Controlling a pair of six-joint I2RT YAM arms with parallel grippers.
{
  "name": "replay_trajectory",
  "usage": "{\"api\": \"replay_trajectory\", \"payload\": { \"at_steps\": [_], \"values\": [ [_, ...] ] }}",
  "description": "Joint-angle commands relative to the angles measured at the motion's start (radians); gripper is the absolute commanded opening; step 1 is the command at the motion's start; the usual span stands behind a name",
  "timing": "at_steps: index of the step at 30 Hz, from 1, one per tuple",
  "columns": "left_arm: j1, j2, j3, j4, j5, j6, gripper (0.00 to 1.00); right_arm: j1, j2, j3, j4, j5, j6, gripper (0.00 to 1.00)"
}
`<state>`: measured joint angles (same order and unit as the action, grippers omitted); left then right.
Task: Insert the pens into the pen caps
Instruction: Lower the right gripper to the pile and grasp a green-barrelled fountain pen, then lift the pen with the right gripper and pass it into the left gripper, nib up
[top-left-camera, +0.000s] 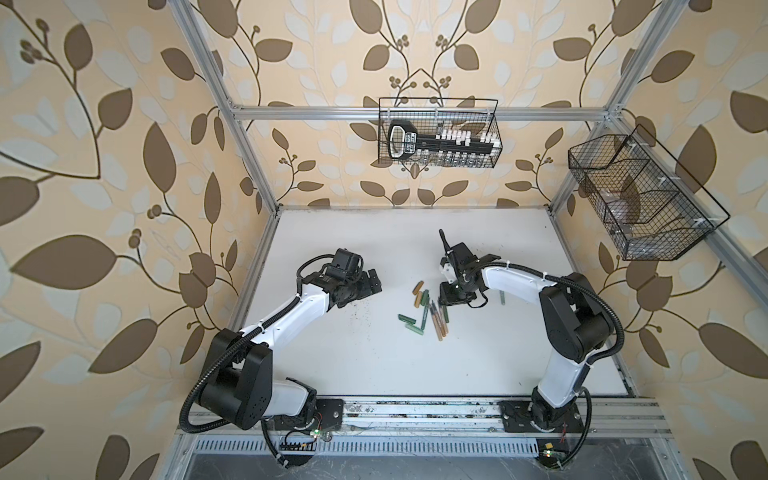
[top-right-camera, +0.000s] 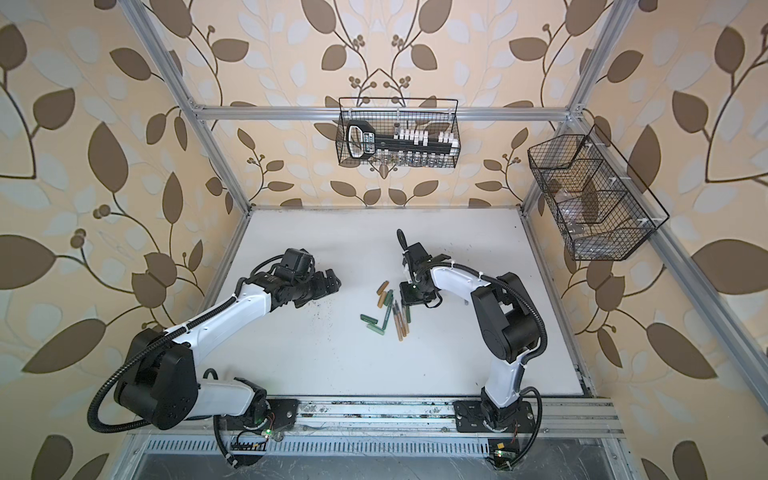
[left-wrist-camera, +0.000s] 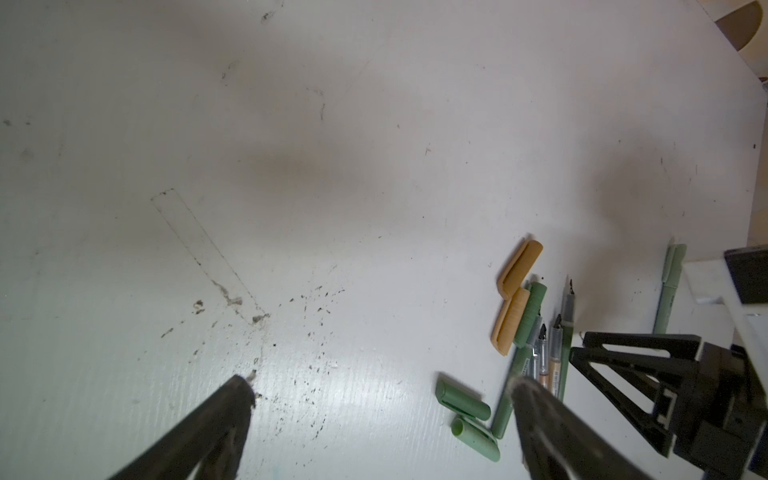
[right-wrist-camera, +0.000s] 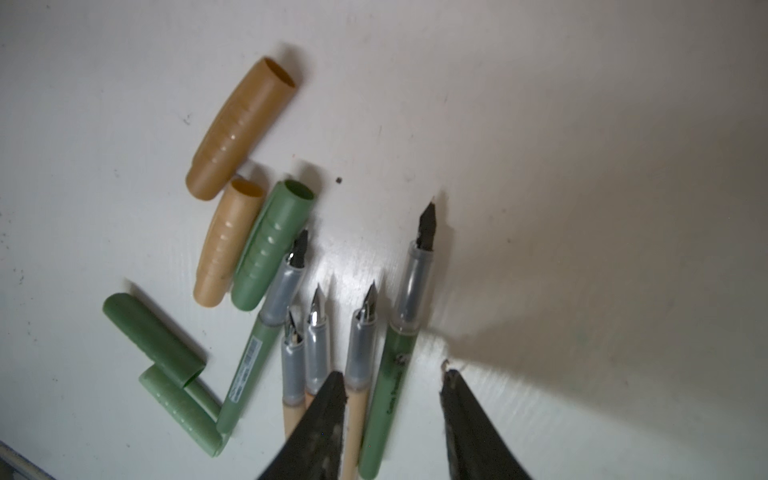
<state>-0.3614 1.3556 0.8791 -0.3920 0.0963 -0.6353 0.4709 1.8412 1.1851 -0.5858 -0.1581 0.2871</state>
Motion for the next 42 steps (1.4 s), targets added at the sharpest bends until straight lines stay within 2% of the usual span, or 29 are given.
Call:
{"api": "replay_trajectory", "payload": {
  "at_steps": [1, 16, 20, 24, 31, 36, 42],
  "values": [
    [-0.01, -0.045, -0.008, 0.018, -0.007, 0.0, 0.99, -0.003, 0.044, 0.05, -0.017, 0.026, -0.012, 0.39],
    [-0.01, -0.064, -0.016, 0.018, -0.015, -0.007, 0.99, -0.026, 0.093, 0.077, -0.026, 0.065, -0.006, 0.24],
    [-0.01, -0.055, -0.004, 0.021, -0.002, -0.006, 0.99, -0.022, 0.116, 0.102, -0.059, 0.106, -0.014, 0.24],
    [-0.013, -0.055, 0.006, 0.027, 0.017, 0.006, 0.99, 0.011, 0.153, 0.149, -0.121, 0.198, -0.025, 0.23],
    [-0.028, -0.068, 0.015, 0.03, 0.032, 0.015, 0.99, 0.03, 0.184, 0.161, -0.149, 0.237, -0.001, 0.14],
    [-0.065, -0.064, 0.045, 0.056, 0.125, 0.06, 0.99, 0.023, 0.142, 0.154, -0.111, 0.168, 0.011, 0.1],
    [-0.141, -0.048, 0.086, 0.167, 0.291, 0.134, 0.99, -0.018, -0.039, 0.062, 0.099, -0.082, -0.007, 0.1]
  ]
}}
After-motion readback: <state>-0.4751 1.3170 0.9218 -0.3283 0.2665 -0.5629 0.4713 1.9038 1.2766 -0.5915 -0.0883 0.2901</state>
